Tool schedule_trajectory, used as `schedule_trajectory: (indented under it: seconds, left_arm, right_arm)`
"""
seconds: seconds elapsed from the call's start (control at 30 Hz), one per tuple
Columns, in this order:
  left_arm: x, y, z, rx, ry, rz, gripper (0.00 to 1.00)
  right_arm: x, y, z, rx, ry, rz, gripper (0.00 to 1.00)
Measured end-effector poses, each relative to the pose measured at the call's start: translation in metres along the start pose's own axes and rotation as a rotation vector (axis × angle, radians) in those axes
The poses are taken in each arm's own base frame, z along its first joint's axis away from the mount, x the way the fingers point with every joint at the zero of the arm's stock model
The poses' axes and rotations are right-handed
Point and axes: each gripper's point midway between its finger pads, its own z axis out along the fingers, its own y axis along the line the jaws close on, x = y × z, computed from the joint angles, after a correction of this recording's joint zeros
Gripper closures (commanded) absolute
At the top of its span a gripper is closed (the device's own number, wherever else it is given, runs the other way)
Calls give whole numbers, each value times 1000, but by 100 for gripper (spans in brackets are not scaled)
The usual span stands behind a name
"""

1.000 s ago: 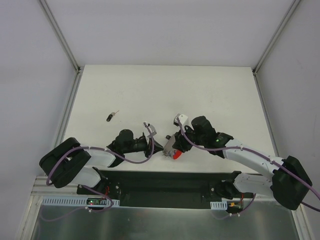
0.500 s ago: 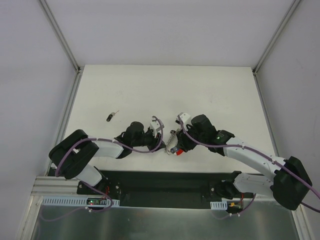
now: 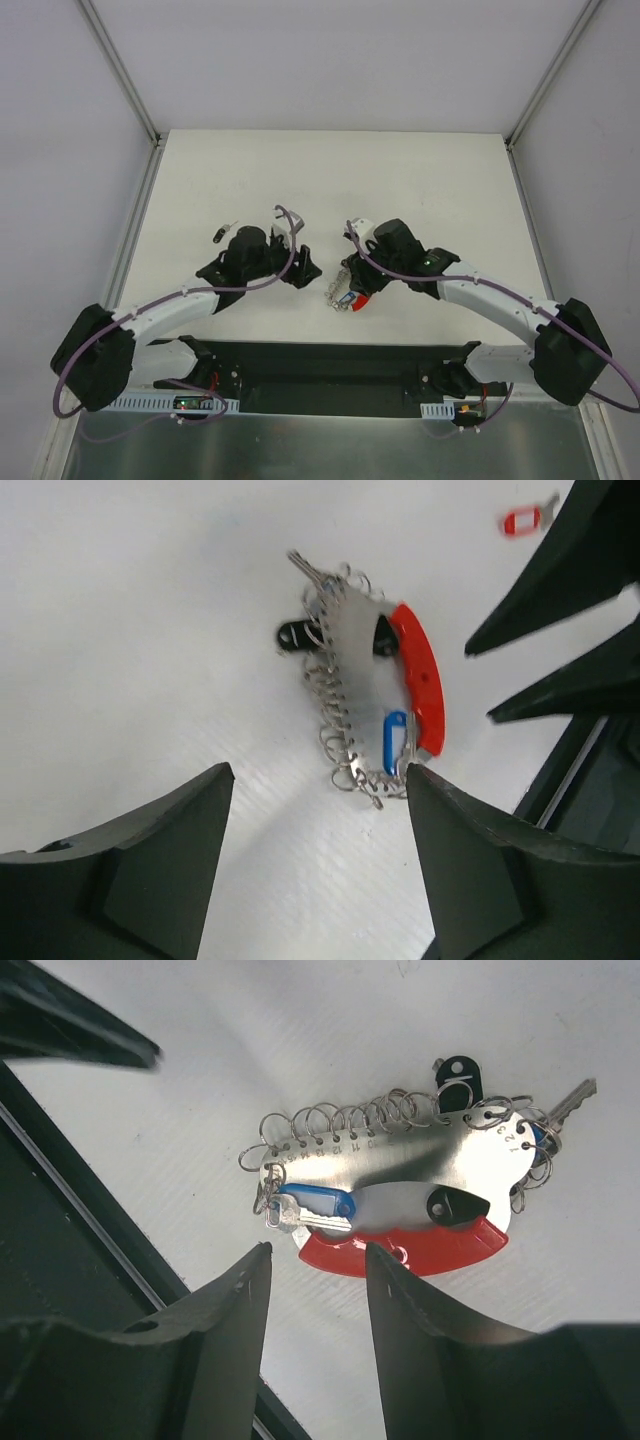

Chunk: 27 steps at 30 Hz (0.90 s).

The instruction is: Put the keys on the keyring

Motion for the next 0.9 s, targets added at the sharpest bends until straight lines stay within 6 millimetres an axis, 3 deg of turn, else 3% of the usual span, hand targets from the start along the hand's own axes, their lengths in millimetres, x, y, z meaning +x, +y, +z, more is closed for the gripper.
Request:
schedule_trajectory:
  seconds: [0.13, 0.27, 0.37, 0.47, 0.63, 0.77, 0.9]
  left_arm:
    - [-54, 16, -39, -151, -91, -58, 2]
    - [-98, 36, -92, -329, -167, -131, 1]
    - [-112, 56, -132, -466, -181, -183, 1]
    - [-108, 78, -159, -581, -171, -225, 1]
    - [-65, 113, -182, -755, -71, -297, 1]
    - [-38, 123, -189, -819, -26, -307, 1]
    - [-38, 128, -204, -881, -53, -274, 1]
  right_arm:
    - [-2, -2, 10, 2, 44, -21, 57]
    - [-8, 8, 24, -3, 92, -76, 58]
    - [-14, 20, 34, -3, 125, -117, 60]
    - [-20, 24, 42, 24, 171, -143, 61]
    - [-26, 27, 57, 103, 272, -185, 62]
    - [-24, 33, 67, 155, 364, -227, 62]
    - [-14, 40, 78, 194, 448, -264, 63]
